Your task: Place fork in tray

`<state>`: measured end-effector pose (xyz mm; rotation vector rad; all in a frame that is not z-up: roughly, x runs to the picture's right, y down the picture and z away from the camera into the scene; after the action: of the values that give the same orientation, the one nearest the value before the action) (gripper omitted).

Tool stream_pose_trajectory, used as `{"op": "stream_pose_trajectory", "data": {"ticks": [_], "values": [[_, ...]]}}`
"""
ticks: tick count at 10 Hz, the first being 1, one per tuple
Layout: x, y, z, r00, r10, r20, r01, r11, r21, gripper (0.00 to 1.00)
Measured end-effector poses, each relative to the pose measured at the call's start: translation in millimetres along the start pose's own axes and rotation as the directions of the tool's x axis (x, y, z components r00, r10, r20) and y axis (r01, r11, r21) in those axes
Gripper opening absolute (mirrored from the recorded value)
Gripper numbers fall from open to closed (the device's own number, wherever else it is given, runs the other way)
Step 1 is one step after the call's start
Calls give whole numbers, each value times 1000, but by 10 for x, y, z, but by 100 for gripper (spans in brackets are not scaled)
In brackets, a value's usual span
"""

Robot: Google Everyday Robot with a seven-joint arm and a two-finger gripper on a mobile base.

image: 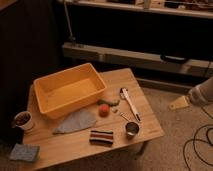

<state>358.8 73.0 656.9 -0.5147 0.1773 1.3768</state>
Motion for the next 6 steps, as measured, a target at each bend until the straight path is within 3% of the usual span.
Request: {"op": "stream_pose_trajectory", "data": {"ticks": [3,6], "values": [[-392,350,17,995,-101,-6,101,992,73,80],[-914,903,173,979,-201,-29,203,970,133,80]]}}
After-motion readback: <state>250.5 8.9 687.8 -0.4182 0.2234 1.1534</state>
